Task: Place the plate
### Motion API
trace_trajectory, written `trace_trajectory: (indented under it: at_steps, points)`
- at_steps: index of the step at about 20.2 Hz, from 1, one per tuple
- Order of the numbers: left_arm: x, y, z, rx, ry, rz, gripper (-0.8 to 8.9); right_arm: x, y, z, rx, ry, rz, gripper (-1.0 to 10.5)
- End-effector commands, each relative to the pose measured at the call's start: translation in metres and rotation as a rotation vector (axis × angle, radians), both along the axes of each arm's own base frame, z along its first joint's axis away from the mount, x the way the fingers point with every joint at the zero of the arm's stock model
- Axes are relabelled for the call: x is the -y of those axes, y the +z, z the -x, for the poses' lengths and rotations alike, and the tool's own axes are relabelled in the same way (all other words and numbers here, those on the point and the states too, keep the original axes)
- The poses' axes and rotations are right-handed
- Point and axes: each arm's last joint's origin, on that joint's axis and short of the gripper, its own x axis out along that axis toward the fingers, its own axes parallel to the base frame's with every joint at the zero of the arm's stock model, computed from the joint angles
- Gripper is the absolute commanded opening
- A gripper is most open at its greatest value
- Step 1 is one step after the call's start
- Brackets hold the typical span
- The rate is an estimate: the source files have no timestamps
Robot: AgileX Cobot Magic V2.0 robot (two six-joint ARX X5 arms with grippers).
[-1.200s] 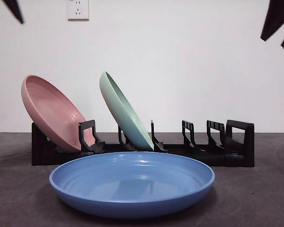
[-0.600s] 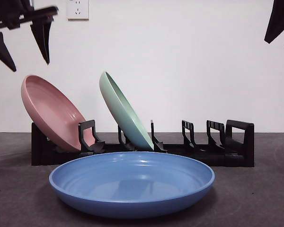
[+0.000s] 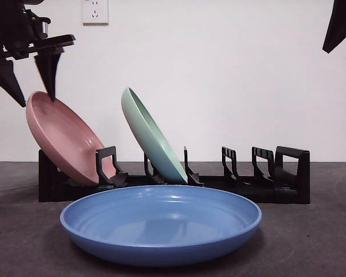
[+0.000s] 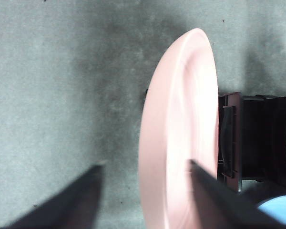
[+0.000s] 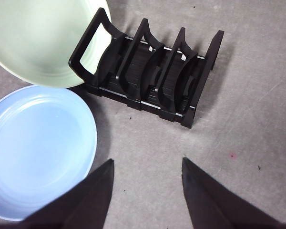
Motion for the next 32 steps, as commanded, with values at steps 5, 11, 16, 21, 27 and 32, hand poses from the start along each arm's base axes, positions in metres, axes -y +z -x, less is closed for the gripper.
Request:
trace_trajectory:
  at_steps: [5, 11, 16, 21, 27, 32]
  points:
    - [0.001, 0.003, -0.005, 0.014, -0.007, -0.006, 0.84, -0.001, 0.002, -0.001, 0.010, 0.006, 0.004, 2.2]
    - [0.001, 0.005, -0.004, 0.010, -0.007, -0.007, 0.19, 0.000, 0.001, 0.000, -0.004, 0.006, 0.010, 2.2]
    - [0.001, 0.023, -0.003, 0.035, -0.007, -0.004, 0.19, 0.000, 0.001, 0.000, -0.004, 0.006, 0.010, 2.2]
    - [-0.001, 0.052, 0.005, 0.052, -0.010, -0.045, 0.19, 0.000, 0.001, 0.000, -0.003, 0.009, 0.012, 2.2]
    - [-0.010, 0.095, 0.027, 0.061, 0.055, -0.251, 0.19, 0.000, 0.001, 0.000, 0.007, 0.026, 0.026, 2.2]
    - [-0.013, 0.118, 0.042, 0.090, 0.041, -0.270, 0.18, 0.000, 0.001, 0.000, 0.009, 0.030, 0.030, 2.2]
